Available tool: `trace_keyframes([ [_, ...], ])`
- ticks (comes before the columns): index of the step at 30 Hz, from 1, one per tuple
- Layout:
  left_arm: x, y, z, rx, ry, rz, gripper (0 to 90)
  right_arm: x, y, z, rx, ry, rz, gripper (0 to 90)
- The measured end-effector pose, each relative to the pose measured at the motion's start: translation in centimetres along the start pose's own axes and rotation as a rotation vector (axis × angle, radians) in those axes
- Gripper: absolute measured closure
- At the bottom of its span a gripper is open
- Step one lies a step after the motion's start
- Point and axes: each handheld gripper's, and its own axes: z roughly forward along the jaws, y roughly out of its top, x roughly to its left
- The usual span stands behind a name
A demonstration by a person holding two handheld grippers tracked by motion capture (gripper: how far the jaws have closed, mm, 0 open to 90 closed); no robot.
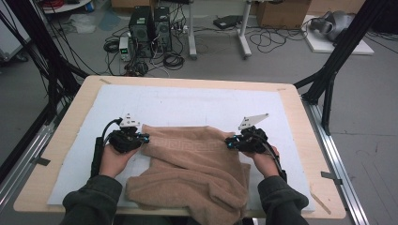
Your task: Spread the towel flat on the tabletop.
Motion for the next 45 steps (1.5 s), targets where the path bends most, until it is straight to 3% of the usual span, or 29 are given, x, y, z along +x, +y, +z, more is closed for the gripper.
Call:
trace_keyframes([
  [3, 0.5, 0.9, -0.2, -0.055, 0.078, 0.005, 88.3, -0.1, 0.4, 0.1, -0.022, -0.005, -0.007, 82.9],
  [4, 0.8, 1.5, -0.2, -0.073, 0.104, 0.008, 88.4, -0.6, 1.3, 0.0, -0.037, -0.050, -0.008, 83.3],
  [5, 1.2, 2.3, -0.1, -0.087, 0.131, 0.012, 88.4, -1.2, 2.1, -0.2, -0.057, -0.060, -0.005, 83.4],
  [8, 2.7, 6.5, 0.4, -0.164, 0.193, 0.017, 88.2, -3.7, 6.0, -1.5, -0.105, -0.169, -0.024, 82.8],
  [9, 3.4, 8.3, 0.8, -0.173, 0.217, 0.031, 86.3, -5.0, 7.3, -2.0, -0.140, -0.205, -0.013, 77.6],
  [10, 4.2, 9.9, 1.3, -0.162, 0.229, 0.027, 86.3, -5.0, 7.3, -2.0, -0.140, -0.205, -0.013, 77.6],
  [11, 4.9, 11.0, 1.6, -0.148, 0.228, -0.017, 77.1, -6.2, 8.2, -2.4, -0.167, -0.228, 0.035, 67.7],
  [12, 5.5, 11.5, 1.8, -0.144, 0.199, -0.079, 66.5, -7.3, 8.5, -2.5, -0.194, -0.231, 0.105, 61.2],
  [13, 5.7, 11.4, 2.0, -0.156, 0.160, -0.105, 64.9, -8.0, 8.4, -2.4, -0.226, -0.213, 0.157, 56.7],
  [14, 5.5, 11.1, 2.2, -0.144, 0.157, -0.095, 64.7, -8.4, 7.8, -1.5, -0.172, -0.206, 0.166, 54.8],
  [15, 5.4, 10.6, 2.5, -0.123, 0.154, -0.068, 64.7, -8.4, 7.8, -1.5, -0.172, -0.206, 0.166, 54.8],
  [16, 5.3, 9.9, 2.7, -0.102, 0.143, -0.056, 64.3, -8.2, 7.4, -0.9, -0.139, -0.206, 0.154, 53.2],
  [17, 5.3, 9.1, 2.8, -0.088, 0.124, -0.062, 61.9, -7.8, 6.3, 0.0, -0.113, -0.181, 0.148, 52.3],
  [18, 5.3, 8.5, 2.9, -0.084, 0.112, -0.071, 61.9, -7.8, 6.3, 0.0, -0.113, -0.181, 0.148, 52.3],
  [19, 5.2, 7.4, 2.9, -0.075, 0.087, -0.076, 61.9, -7.6, 5.8, 0.7, -0.033, -0.120, 0.172, 46.9],
  [21, 4.6, 5.7, 2.8, -0.058, 0.062, -0.064, 59.9, -6.6, 5.7, 1.0, 0.013, -0.103, 0.143, 48.8],
  [23, 3.6, 3.6, 2.3, -0.046, 0.029, -0.044, 58.6, -5.2, 5.4, 0.8, -0.020, -0.127, 0.072, 49.4],
  [25, 3.3, 2.9, 2.0, -0.063, 0.012, -0.051, 58.3, -4.7, 5.1, 0.7, -0.034, -0.112, 0.061, 49.1],
  [26, 2.7, 1.9, 1.3, -0.049, -0.011, -0.031, 57.3, -3.6, 4.7, 0.5, -0.027, -0.087, 0.062, 47.2],
  [27, 2.7, 1.9, 1.3, -0.049, -0.011, -0.031, 56.2, -3.6, 4.7, 0.5, -0.027, -0.087, 0.062, 47.2],
  [29, 2.0, 0.9, 0.6, -0.052, -0.035, -0.011, 55.4, -2.4, 4.0, 0.1, -0.042, -0.070, 0.033, 47.0],
  [31, 1.2, 0.1, -0.2, -0.046, -0.046, 0.009, 51.1, -0.3, 2.6, -0.7, -0.076, -0.048, 0.014, 46.1],
  [32, 0.9, -0.3, -0.6, -0.047, -0.059, 0.014, 51.1, -0.3, 2.6, -0.7, -0.076, -0.048, 0.014, 46.1],
  [37, -0.9, -2.6, -2.3, -0.079, -0.122, 0.028, 48.5, 3.0, -0.4, -1.0, -0.109, 0.025, 0.022, 44.9],
  [41, -2.5, -4.8, -3.0, -0.079, -0.182, 0.036, 46.3, 5.5, -2.4, -0.6, -0.071, 0.055, -0.018, 44.1],
  [43, -3.1, -5.7, -3.2, -0.060, -0.192, 0.061, 46.4, 6.4, -3.0, -0.4, -0.047, 0.064, -0.032, 44.7],
  [45, -3.5, -6.4, -2.9, -0.016, -0.218, 0.081, 57.8, 7.7, -3.9, -0.1, -0.021, 0.086, -0.053, 50.4],
])
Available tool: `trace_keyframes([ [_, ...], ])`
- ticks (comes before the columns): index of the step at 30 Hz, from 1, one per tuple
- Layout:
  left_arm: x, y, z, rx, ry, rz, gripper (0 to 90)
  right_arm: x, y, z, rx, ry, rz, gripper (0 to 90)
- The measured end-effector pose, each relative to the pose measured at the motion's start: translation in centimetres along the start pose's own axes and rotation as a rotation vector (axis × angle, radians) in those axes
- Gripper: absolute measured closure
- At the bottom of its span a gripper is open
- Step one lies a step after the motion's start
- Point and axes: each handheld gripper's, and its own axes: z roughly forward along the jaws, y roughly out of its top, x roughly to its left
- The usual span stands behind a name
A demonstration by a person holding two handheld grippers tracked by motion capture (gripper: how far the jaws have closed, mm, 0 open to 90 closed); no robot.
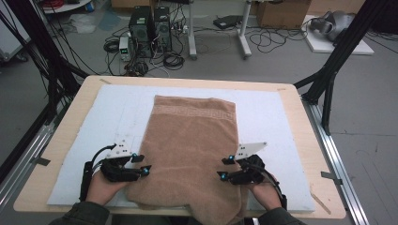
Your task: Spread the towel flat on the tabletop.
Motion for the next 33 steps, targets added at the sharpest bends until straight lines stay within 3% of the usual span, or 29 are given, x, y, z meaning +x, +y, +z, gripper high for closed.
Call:
trace_keyframes([
  [1, 0.0, -0.4, 0.3, 0.024, -0.021, 0.007, 62.5, 0.3, -0.2, 0.3, 0.018, 0.000, -0.015, 53.2],
  [3, -0.2, -0.9, 0.9, 0.028, -0.012, 0.019, 68.9, 0.5, -0.4, 0.6, 0.041, 0.001, -0.026, 56.2],
  [4, -0.2, -1.0, 0.9, 0.023, -0.007, 0.019, 68.9, 0.6, -0.6, 1.0, 0.068, 0.000, -0.040, 60.9],
  [5, -0.2, -0.9, 0.9, 0.023, -0.003, 0.018, 77.7, 0.9, -0.9, 1.3, 0.054, -0.010, -0.053, 71.3],
  [6, -0.2, -0.9, 0.9, 0.018, 0.000, 0.020, 77.7, 0.9, -0.9, 1.3, 0.054, -0.010, -0.053, 71.3],
  [8, -0.2, -0.8, 0.9, 0.017, 0.003, 0.007, 84.1, 0.5, -0.7, 1.3, 0.057, 0.002, -0.062, 84.1],
  [12, -0.3, -0.2, 0.1, -0.028, 0.025, 0.007, 85.4, 0.5, 0.2, 0.6, 0.045, -0.005, -0.071, 85.2],
  [16, 0.3, 1.6, -0.7, -0.104, 0.048, -0.019, 85.7, -0.3, 2.2, -0.9, 0.007, -0.057, -0.092, 85.2],
  [17, 0.7, 2.2, -0.7, -0.126, 0.052, -0.033, 86.1, -1.4, 3.3, -1.3, -0.002, -0.091, -0.097, 85.2],
  [18, 0.9, 2.9, -0.7, -0.148, 0.077, -0.041, 86.1, -1.4, 3.3, -1.3, -0.002, -0.091, -0.097, 85.2],
  [20, 1.8, 4.5, -0.3, -0.169, 0.103, -0.053, 86.0, -3.8, 4.7, -1.4, -0.025, -0.161, -0.096, 85.1],
  [23, 3.5, 6.5, 1.1, -0.185, 0.142, -0.082, 86.0, -7.0, 5.3, -0.7, -0.036, -0.204, -0.057, 85.1],
  [24, 4.1, 7.1, 1.7, -0.190, 0.149, -0.098, 86.0, -7.0, 5.3, -0.7, -0.036, -0.204, -0.057, 85.1],
  [25, 4.6, 7.5, 2.3, -0.186, 0.167, -0.103, 86.0, -8.1, 5.3, -0.2, -0.024, -0.211, -0.032, 85.0],
  [28, 5.9, 8.1, 4.4, -0.167, 0.193, -0.132, 84.3, -10.6, 4.9, 1.4, 0.009, -0.237, 0.041, 82.9],
  [29, 6.2, 8.1, 4.9, -0.155, 0.204, -0.140, 78.3, -11.3, 4.5, 2.4, 0.028, -0.254, 0.060, 75.3],
  [31, 6.7, 7.8, 5.1, -0.132, 0.203, -0.161, 75.4, -11.6, 4.3, 2.6, 0.038, -0.253, 0.071, 73.1],
  [32, 6.8, 7.6, 5.0, -0.119, 0.196, -0.157, 71.1, -11.9, 3.9, 2.4, 0.030, -0.238, 0.115, 69.8],
  [33, 6.8, 7.5, 4.8, -0.111, 0.194, -0.151, 71.1, -11.9, 3.9, 2.4, 0.030, -0.238, 0.115, 69.8],
])
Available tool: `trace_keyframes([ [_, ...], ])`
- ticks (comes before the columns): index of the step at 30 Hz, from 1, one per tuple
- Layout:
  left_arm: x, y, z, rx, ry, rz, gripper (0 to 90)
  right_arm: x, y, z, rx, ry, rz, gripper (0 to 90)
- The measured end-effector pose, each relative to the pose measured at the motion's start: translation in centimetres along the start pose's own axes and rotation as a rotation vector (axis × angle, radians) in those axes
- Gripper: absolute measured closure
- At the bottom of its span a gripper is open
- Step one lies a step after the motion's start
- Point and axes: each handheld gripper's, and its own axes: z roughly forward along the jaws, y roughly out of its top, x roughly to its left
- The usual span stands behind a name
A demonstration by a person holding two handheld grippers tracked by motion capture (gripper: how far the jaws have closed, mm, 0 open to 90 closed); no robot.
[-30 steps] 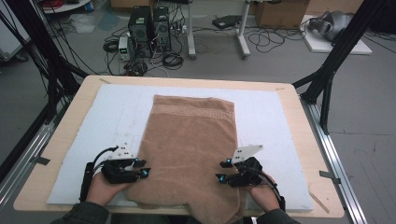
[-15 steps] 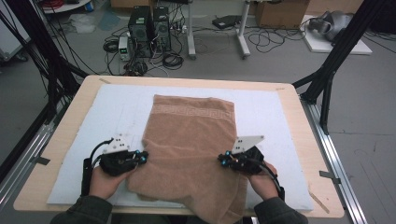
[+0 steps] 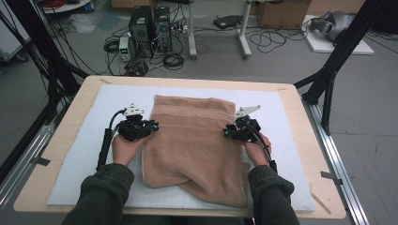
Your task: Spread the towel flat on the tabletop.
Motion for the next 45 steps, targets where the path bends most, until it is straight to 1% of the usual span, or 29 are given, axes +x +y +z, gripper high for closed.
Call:
trace_keyframes([
  [2, -0.1, -0.2, -0.9, 0.002, -0.010, 0.018, 66.8, 0.0, -0.1, -0.6, -0.016, 0.025, 0.018, 65.4],
  [5, -0.5, -0.5, -2.4, 0.010, -0.030, 0.051, 61.6, 1.0, 0.0, -2.2, -0.050, 0.055, 0.008, 61.3],
  [7, -1.1, -1.0, -3.6, -0.004, -0.054, 0.063, 60.1, 2.1, 0.1, -3.2, -0.061, 0.071, -0.018, 58.4],
  [8, -1.5, -1.3, -4.1, -0.001, -0.058, 0.075, 58.4, 3.3, -0.2, -4.1, -0.074, 0.102, -0.033, 57.0],
  [9, -1.8, -1.7, -4.6, 0.002, -0.064, 0.086, 58.4, 3.3, -0.2, -4.1, -0.074, 0.102, -0.033, 57.0],
  [10, -2.2, -2.0, -5.0, 0.001, -0.077, 0.096, 57.2, 4.0, -0.4, -4.6, -0.083, 0.114, -0.046, 56.9],
  [11, -2.6, -2.5, -5.5, -0.001, -0.093, 0.098, 55.9, 5.4, -0.9, -5.3, -0.088, 0.126, -0.079, 56.0],
  [12, -3.0, -3.0, -5.8, 0.001, -0.106, 0.102, 55.9, 5.4, -0.9, -5.3, -0.088, 0.126, -0.079, 56.0],
  [15, -4.1, -4.7, -6.4, 0.027, -0.146, 0.106, 50.2, 7.3, -2.1, -5.9, -0.102, 0.171, -0.106, 54.8],
  [16, -4.4, -5.2, -6.3, 0.057, -0.140, 0.114, 47.0, 7.9, -2.6, -5.9, -0.092, 0.181, -0.121, 54.1],
  [17, -4.6, -5.8, -6.2, 0.064, -0.144, 0.112, 43.6, 8.5, -3.1, -5.8, -0.071, 0.186, -0.139, 53.6],
  [20, -4.7, -7.1, -5.8, 0.095, -0.159, 0.106, 44.5, 9.9, -4.8, -5.4, -0.031, 0.212, -0.154, 54.4],
  [21, -4.9, -7.4, -5.6, 0.111, -0.163, 0.118, 48.1, 10.2, -5.3, -5.3, -0.017, 0.215, -0.160, 55.5],
  [22, -5.0, -7.6, -5.3, 0.125, -0.170, 0.127, 57.1, 10.7, -6.0, -4.8, 0.013, 0.228, -0.171, 58.4],
  [23, -5.3, -7.7, -5.1, 0.138, -0.161, 0.143, 57.1, 10.7, -6.0, -4.8, 0.013, 0.228, -0.171, 58.4],
  [25, -5.6, -7.8, -4.9, 0.122, -0.140, 0.170, 68.2, 10.8, -6.5, -4.3, 0.031, 0.225, -0.173, 63.0],
  [27, -5.7, -7.7, -4.9, 0.117, -0.136, 0.168, 80.6, 10.6, -6.7, -4.2, 0.010, 0.225, -0.166, 77.7],
  [29, -5.7, -7.4, -5.3, 0.102, -0.120, 0.175, 83.7, 10.6, -6.3, -4.3, 0.021, 0.220, -0.178, 84.8],
  [30, -5.7, -7.2, -5.4, 0.085, -0.115, 0.166, 84.2, 10.8, -5.6, -4.5, 0.025, 0.197, -0.221, 85.6],
  [33, -4.9, -5.8, -6.2, 0.019, -0.100, 0.125, 84.8, 10.6, -4.5, -5.0, 0.001, 0.171, -0.245, 85.7],
  [34, -4.7, -5.2, -6.4, 0.002, -0.080, 0.127, 85.0, 10.3, -3.9, -5.3, -0.015, 0.155, -0.249, 85.7],
  [35, -4.0, -3.7, -6.3, -0.033, -0.051, 0.103, 85.0, 9.3, -2.6, -6.0, -0.037, 0.099, -0.252, 85.8],
  [36, -4.0, -3.7, -6.3, -0.033, -0.051, 0.103, 85.0, 9.3, -2.6, -6.0, -0.037, 0.099, -0.252, 85.8],
  [37, -3.6, -3.0, -6.1, -0.063, -0.046, 0.088, 85.0, 8.6, -1.9, -6.2, -0.046, 0.070, -0.253, 85.8],
  [38, -3.3, -2.2, -5.8, -0.083, -0.043, 0.072, 85.0, 7.7, -1.3, -6.2, -0.054, 0.041, -0.244, 85.8],
  [39, -3.0, -1.4, -5.3, -0.094, -0.031, 0.076, 84.9, 6.8, -0.9, -6.1, -0.067, 0.018, -0.234, 85.9],
  [41, -2.5, -0.3, -3.8, -0.077, -0.003, 0.085, 84.9, 5.1, -0.5, -5.3, -0.081, 0.008, -0.167, 85.8],
  [43, -1.9, 0.3, -2.0, -0.063, 0.022, 0.077, 84.9, 3.8, -0.6, -3.8, -0.053, 0.006, -0.124, 85.8],
  [45, -1.3, 0.3, -0.2, -0.029, 0.034, 0.046, 84.8, 2.9, -0.9, -2.3, -0.021, 0.006, -0.093, 85.6],
])
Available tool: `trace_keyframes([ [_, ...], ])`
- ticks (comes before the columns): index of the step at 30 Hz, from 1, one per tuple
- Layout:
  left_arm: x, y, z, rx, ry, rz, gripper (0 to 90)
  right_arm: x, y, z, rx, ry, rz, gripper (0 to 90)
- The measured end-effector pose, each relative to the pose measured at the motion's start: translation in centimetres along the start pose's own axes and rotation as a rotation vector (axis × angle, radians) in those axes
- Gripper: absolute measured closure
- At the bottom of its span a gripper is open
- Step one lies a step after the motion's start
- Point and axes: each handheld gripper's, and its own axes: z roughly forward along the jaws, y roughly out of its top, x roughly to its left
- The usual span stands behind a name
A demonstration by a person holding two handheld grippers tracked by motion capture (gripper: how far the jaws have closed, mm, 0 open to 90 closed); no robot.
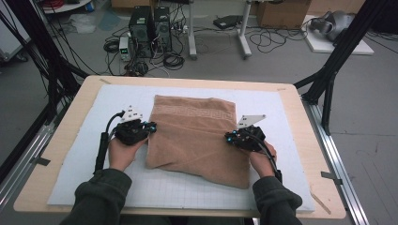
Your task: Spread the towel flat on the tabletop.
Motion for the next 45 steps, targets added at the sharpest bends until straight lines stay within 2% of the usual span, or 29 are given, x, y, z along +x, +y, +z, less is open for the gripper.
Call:
trace_keyframes([
  [1, 0.3, -0.1, 0.7, 0.032, 0.003, 0.009, 84.3, -0.3, -0.2, 0.6, 0.013, 0.003, 0.015, 85.4],
  [2, 0.5, -0.3, 1.2, 0.052, 0.003, 0.002, 82.8, -0.5, -0.4, 1.1, 0.027, 0.007, 0.030, 84.8],
  [3, 0.7, -0.5, 1.4, 0.064, 0.001, -0.010, 75.1, -1.0, -0.6, 1.5, 0.018, 0.021, 0.057, 79.9],
  [4, 0.8, -0.6, 1.4, 0.069, -0.003, -0.015, 75.1, -1.0, -0.6, 1.5, 0.018, 0.021, 0.057, 79.9],
  [7, 0.8, -0.7, 0.0, 0.057, -0.014, 0.001, 69.3, -1.1, -0.8, 1.0, -0.002, 0.023, 0.061, 71.0],
  [9, 0.5, -0.9, -1.3, 0.038, -0.020, 0.026, 65.9, -0.8, -0.8, 0.1, -0.011, 0.016, 0.050, 67.1],
  [11, 0.1, -1.2, -2.5, 0.036, -0.038, 0.050, 63.2, -0.4, -1.0, -1.0, -0.033, 0.021, 0.059, 64.9],
  [14, -1.1, -2.1, -4.3, 0.028, -0.085, 0.073, 59.1, 0.9, -1.3, -2.8, -0.053, 0.036, 0.032, 61.8],
  [16, -1.8, -3.0, -5.2, 0.017, -0.134, 0.064, 57.4, 2.0, -1.6, -3.7, -0.061, 0.051, 0.003, 60.8],
  [17, -2.2, -3.4, -5.6, 0.024, -0.143, 0.065, 54.1, 2.8, -1.9, -4.2, -0.065, 0.057, -0.024, 60.6],
  [19, -3.0, -4.4, -6.2, 0.011, -0.185, 0.064, 46.4, 4.1, -2.4, -4.8, -0.087, 0.093, -0.038, 59.7],
  [21, -3.8, -5.3, -6.4, 0.027, -0.204, 0.096, 46.3, 5.5, -3.0, -5.1, -0.081, 0.113, -0.061, 59.7],
  [22, -4.1, -5.7, -6.4, 0.033, -0.217, 0.100, 46.1, 6.1, -3.3, -5.1, -0.080, 0.129, -0.069, 59.5],
  [23, -4.4, -6.0, -6.3, 0.042, -0.232, 0.108, 46.2, 6.7, -3.7, -5.1, -0.076, 0.146, -0.077, 59.4],
  [26, -4.8, -6.7, -5.2, 0.107, -0.218, 0.151, 49.6, 7.8, -4.5, -4.3, -0.043, 0.182, -0.099, 58.0],
  [27, -4.8, -6.9, -4.8, 0.122, -0.212, 0.161, 53.9, 8.0, -4.7, -3.9, -0.027, 0.195, -0.098, 58.0],
  [29, -4.7, -7.1, -4.2, 0.142, -0.198, 0.181, 69.4, 8.2, -5.1, -3.1, 0.020, 0.200, -0.112, 61.1],
  [30, -4.7, -7.1, -4.1, 0.139, -0.203, 0.180, 75.4, 8.2, -5.3, -2.7, 0.037, 0.210, -0.108, 64.0],
  [31, -4.7, -7.0, -4.2, 0.129, -0.198, 0.177, 80.4, 8.1, -5.5, -2.5, 0.023, 0.214, -0.105, 70.5],
  [32, -4.7, -6.8, -4.4, 0.119, -0.193, 0.179, 82.6, 7.9, -5.4, -2.5, 0.020, 0.221, -0.092, 80.5],
  [34, -4.8, -6.6, -5.0, 0.088, -0.183, 0.171, 83.9, 7.5, -4.9, -2.6, 0.039, 0.227, -0.086, 85.0],
  [36, -4.7, -6.1, -5.9, 0.061, -0.192, 0.154, 84.2, 7.6, -4.1, -3.1, 0.028, 0.192, -0.117, 85.3],
  [39, -4.3, -4.8, -7.4, 0.008, -0.188, 0.136, 84.4, 7.2, -2.5, -4.3, -0.023, 0.151, -0.144, 85.4],
  [41, -3.9, -3.4, -7.9, -0.018, -0.155, 0.150, 84.4, 6.2, -1.4, -5.1, -0.041, 0.112, -0.147, 85.3],
  [43, -3.2, -2.1, -7.5, -0.023, -0.138, 0.139, 84.4, 4.9, -0.5, -5.3, -0.050, 0.084, -0.133, 85.3],
  [45, -2.6, -0.9, -6.2, -0.024, -0.101, 0.131, 84.3, 3.7, 0.2, -4.9, -0.053, 0.060, -0.116, 85.3],
])
